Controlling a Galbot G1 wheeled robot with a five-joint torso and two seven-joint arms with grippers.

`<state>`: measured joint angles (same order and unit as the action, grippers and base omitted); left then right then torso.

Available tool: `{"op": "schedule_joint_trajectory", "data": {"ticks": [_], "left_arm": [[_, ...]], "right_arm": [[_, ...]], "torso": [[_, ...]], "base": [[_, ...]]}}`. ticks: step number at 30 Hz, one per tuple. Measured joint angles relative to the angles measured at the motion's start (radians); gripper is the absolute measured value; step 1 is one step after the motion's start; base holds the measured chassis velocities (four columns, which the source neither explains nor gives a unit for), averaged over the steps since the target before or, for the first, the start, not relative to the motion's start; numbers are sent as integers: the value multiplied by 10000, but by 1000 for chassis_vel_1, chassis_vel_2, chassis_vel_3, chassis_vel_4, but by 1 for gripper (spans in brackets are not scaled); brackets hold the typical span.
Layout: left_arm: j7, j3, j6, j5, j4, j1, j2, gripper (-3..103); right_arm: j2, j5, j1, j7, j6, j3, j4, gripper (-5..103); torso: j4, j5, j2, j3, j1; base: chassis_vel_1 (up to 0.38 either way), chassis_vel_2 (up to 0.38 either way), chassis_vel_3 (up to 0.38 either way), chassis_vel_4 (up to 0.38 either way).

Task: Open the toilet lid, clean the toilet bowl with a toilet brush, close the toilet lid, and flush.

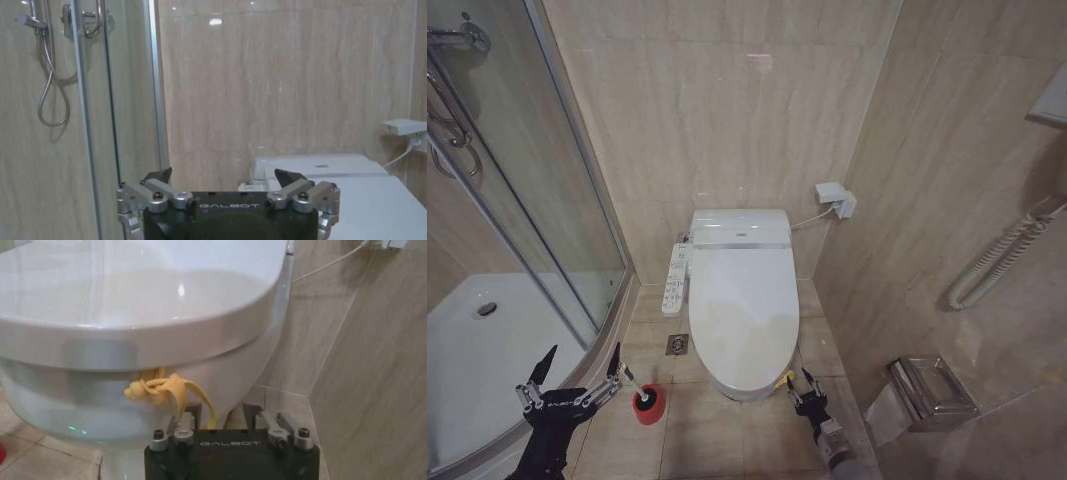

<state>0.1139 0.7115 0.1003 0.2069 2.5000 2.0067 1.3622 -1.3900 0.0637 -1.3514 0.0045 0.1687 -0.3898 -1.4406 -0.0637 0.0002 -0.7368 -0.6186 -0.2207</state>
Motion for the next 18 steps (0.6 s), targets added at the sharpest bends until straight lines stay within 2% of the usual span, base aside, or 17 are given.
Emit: {"op": "schedule_joint_trajectory", "data": {"ticks": [1,2,8,9,15,16,18], "left_arm": [[0,0,0,0,0,0,0,100],[0,0,0,0,0,0,0,100],[0,0,0,0,0,0,0,100],[0,0,0,0,0,0,0,100],[0,0,0,0,0,0,0,100],[0,0,0,0,0,0,0,100],[0,0,0,0,0,0,0,100]], "right_arm": [[4,-4,5,0,3,0,4,61],[11,-11,14,-3,9,-1,8,35],[84,-52,50,-22,48,-11,11,35],[95,-64,51,-26,63,-22,11,8],[150,-162,15,-36,123,-119,-25,8],[215,-260,-54,-32,157,-232,-129,0],[243,-307,-85,-22,171,-292,-184,0]], "torso": [[0,0,0,0,0],[-2,0,0,0,0],[-2,0,0,0,0],[-2,0,0,0,0],[-2,-1,0,0,0],[-2,0,0,0,0],[-2,-1,0,0,0]], "base": [[0,0,0,0],[0,0,0,0],[0,0,0,0],[0,0,0,0],[0,0,0,0],[0,0,0,0],[0,0,0,0]]}}
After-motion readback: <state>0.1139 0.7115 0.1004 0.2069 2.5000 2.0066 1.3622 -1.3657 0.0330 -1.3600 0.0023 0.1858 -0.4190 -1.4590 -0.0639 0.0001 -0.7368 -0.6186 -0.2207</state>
